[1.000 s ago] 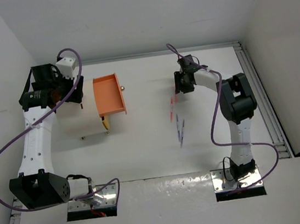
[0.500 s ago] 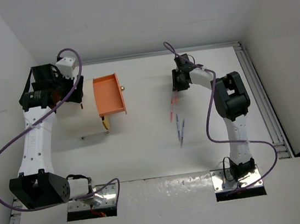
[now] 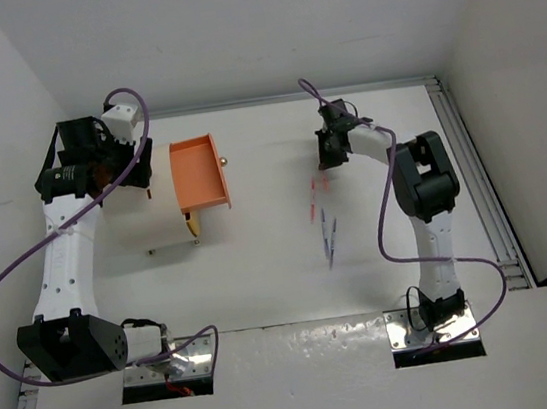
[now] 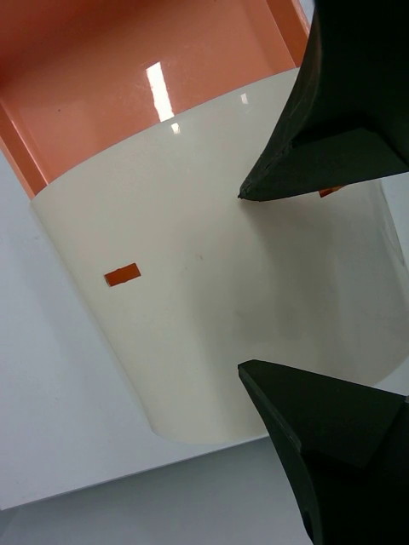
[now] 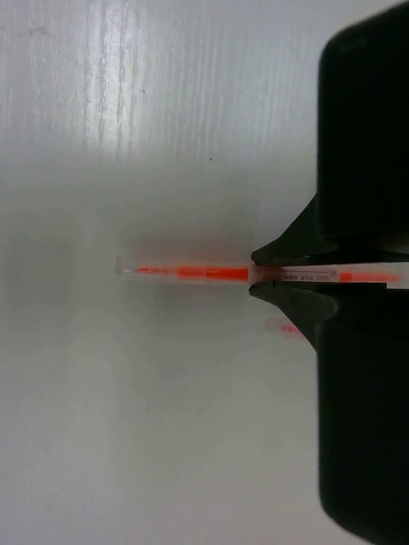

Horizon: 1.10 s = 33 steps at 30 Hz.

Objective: Sort the stationery into containers
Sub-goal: Pick up the pen from the center of the board, then place the pen in the drawer.

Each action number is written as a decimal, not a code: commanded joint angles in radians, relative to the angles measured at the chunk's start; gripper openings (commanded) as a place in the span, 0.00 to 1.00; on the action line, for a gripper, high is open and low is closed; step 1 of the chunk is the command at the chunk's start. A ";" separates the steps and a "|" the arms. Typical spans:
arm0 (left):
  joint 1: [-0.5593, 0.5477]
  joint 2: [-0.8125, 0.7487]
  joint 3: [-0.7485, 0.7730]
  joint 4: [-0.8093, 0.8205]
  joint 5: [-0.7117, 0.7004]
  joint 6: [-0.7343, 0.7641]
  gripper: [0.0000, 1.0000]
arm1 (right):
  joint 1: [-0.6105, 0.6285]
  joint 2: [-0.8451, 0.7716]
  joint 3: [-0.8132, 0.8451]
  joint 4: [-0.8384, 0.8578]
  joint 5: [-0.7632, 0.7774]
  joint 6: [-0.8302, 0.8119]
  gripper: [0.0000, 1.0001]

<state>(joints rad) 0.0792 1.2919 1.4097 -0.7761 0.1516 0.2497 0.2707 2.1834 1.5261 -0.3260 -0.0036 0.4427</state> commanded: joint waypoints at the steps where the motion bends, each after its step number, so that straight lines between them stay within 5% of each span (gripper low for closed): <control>1: -0.007 -0.011 -0.018 -0.017 0.006 -0.010 0.82 | 0.002 -0.134 0.041 -0.016 -0.087 -0.036 0.00; 6: -0.006 -0.017 -0.025 -0.014 0.040 -0.032 0.82 | 0.024 -0.234 0.173 -0.001 -0.354 0.097 0.00; 9: -0.006 -0.020 -0.026 -0.011 0.052 -0.036 0.82 | 0.068 -0.321 0.184 0.165 -0.464 0.236 0.00; 16: -0.004 -0.023 -0.035 0.004 0.065 -0.050 0.82 | 0.266 -0.298 0.344 0.283 -0.457 0.413 0.00; 25: 0.002 -0.043 -0.055 0.011 0.060 -0.043 0.83 | 0.440 -0.131 0.543 0.280 -0.371 0.291 0.00; 33: 0.017 -0.057 -0.064 0.006 0.062 -0.030 0.83 | 0.473 -0.080 0.516 0.245 -0.273 0.254 0.00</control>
<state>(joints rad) 0.0868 1.2545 1.3586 -0.7502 0.2173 0.2028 0.7403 2.1223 2.0281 -0.1116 -0.3367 0.7238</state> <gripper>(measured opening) 0.828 0.024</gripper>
